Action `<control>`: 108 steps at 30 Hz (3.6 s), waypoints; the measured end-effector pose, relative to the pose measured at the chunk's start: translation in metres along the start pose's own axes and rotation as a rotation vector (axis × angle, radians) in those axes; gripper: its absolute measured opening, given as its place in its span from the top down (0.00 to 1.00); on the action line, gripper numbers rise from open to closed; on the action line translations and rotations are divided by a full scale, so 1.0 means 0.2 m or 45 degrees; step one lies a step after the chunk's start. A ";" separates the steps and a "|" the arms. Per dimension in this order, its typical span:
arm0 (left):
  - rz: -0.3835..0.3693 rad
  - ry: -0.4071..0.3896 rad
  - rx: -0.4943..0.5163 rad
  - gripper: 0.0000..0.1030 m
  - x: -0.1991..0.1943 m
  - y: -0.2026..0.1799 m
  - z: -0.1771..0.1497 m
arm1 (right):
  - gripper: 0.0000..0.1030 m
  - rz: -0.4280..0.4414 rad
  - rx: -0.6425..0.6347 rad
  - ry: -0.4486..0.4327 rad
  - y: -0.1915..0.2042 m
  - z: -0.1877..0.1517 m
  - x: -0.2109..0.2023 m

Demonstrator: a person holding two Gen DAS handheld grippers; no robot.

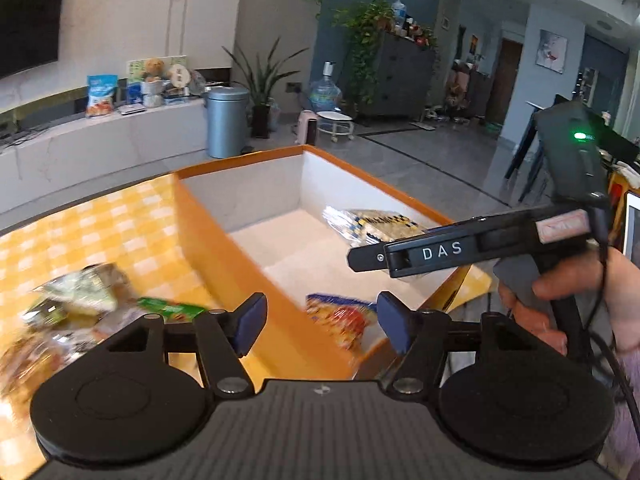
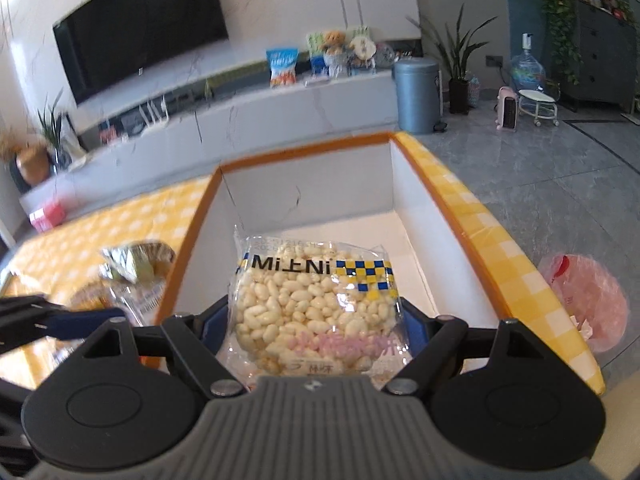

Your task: Organize snacks

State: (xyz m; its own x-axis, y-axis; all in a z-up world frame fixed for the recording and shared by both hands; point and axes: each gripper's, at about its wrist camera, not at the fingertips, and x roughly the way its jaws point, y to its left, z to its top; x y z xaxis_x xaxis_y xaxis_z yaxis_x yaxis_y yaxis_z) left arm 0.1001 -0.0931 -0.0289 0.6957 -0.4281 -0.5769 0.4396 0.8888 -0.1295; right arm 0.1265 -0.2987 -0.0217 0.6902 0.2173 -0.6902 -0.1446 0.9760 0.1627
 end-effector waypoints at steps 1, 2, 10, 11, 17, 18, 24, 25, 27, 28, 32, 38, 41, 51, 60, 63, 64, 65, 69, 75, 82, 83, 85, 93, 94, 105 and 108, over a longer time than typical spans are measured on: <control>0.012 -0.003 -0.020 0.25 -0.02 0.02 -0.01 | 0.22 0.010 -0.001 0.030 0.00 0.00 0.02; 0.024 -0.006 -0.046 0.24 -0.03 0.03 -0.02 | 0.22 0.018 -0.001 0.057 0.00 0.00 0.04; 0.073 0.023 -0.174 0.24 -0.05 0.14 -0.05 | 0.22 -0.036 -0.074 0.266 0.02 0.00 0.17; 0.075 0.027 -0.179 0.24 -0.05 0.14 -0.05 | 0.21 -0.052 -0.092 0.278 0.03 0.00 0.17; 0.101 0.037 -0.165 0.24 -0.06 0.17 -0.08 | 0.21 -0.127 -0.181 0.329 0.06 -0.04 0.19; 0.104 0.032 -0.151 0.24 -0.07 0.16 -0.08 | 0.21 -0.136 -0.187 0.331 0.07 -0.05 0.19; 0.085 0.074 -0.118 0.24 -0.09 0.17 -0.10 | 0.21 -0.219 -0.198 0.345 0.07 -0.05 0.19; 0.081 0.075 -0.117 0.24 -0.09 0.17 -0.10 | 0.20 -0.220 -0.198 0.353 0.08 -0.05 0.20; 0.087 0.084 -0.118 0.24 -0.09 0.18 -0.11 | 0.19 -0.230 -0.199 0.363 0.08 -0.04 0.20; 0.100 0.094 -0.122 0.24 -0.09 0.18 -0.11 | 0.19 -0.237 -0.200 0.366 0.08 -0.04 0.20; 0.199 0.152 -0.207 0.24 -0.12 0.24 -0.09 | 0.11 -0.289 -0.208 0.362 0.09 -0.04 0.19; 0.341 0.111 -0.348 0.21 -0.32 0.42 -0.10 | 0.03 -0.295 -0.196 0.166 0.12 0.01 0.04; 0.433 0.072 -0.422 0.20 -0.45 0.54 -0.15 | 0.03 -0.297 -0.201 0.062 0.22 0.05 -0.05; 0.538 0.040 -0.696 0.19 -0.61 0.84 -0.26 | 0.03 0.129 -0.351 -0.088 0.89 0.06 -0.10; 0.494 0.096 -0.776 0.19 -0.60 0.96 -0.38 | 0.03 0.284 -0.443 0.122 1.30 -0.27 0.33; 0.502 0.138 -0.781 0.19 -0.57 0.98 -0.41 | 0.03 0.319 -0.500 0.109 1.36 -0.34 0.39; 0.508 0.150 -0.787 0.19 -0.56 0.98 -0.42 | 0.04 0.330 -0.516 0.100 1.38 -0.35 0.39; 0.513 0.160 -0.795 0.19 -0.55 0.99 -0.42 | 0.06 0.337 -0.528 0.100 1.39 -0.36 0.41; 0.526 0.173 -0.801 0.19 -0.52 1.00 -0.43 | 0.20 0.253 -0.568 0.113 1.42 -0.37 0.47; 0.582 0.170 -0.735 0.19 -0.51 0.96 -0.41 | 0.31 0.276 -0.538 0.107 1.36 -0.39 0.53; 0.595 0.136 -0.712 0.19 -0.49 0.94 -0.40 | 0.37 0.302 -0.266 0.133 1.19 -0.37 0.43; 0.594 0.134 -0.710 0.19 -0.48 0.93 -0.39 | 0.37 0.317 -0.241 0.117 1.15 -0.37 0.39; 0.585 0.131 -0.705 0.19 -0.46 0.91 -0.39 | 0.37 0.331 -0.213 0.078 1.10 -0.37 0.30; 0.431 0.126 -0.429 0.19 -0.36 0.75 -0.25 | 0.37 0.155 -0.138 0.069 0.86 -0.37 0.13; 0.412 0.121 -0.376 0.17 -0.35 0.74 -0.21 | 0.37 0.146 -0.127 0.080 0.84 -0.38 0.14; 0.306 0.329 0.166 0.16 0.00 0.73 0.00 | 0.38 0.106 -0.122 0.142 0.82 -0.46 0.20; 0.226 0.382 0.377 0.16 0.07 0.69 -0.03 | 0.38 0.103 -0.100 0.158 0.80 -0.47 0.22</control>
State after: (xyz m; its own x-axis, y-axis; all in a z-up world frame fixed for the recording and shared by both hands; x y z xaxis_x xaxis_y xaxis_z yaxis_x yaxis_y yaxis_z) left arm 0.1676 0.0253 -0.0592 0.5991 -0.1682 -0.7828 0.5018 0.8407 0.2035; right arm 0.0673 -0.1311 -0.0920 0.5819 0.2906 -0.7596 -0.2550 0.9521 0.1690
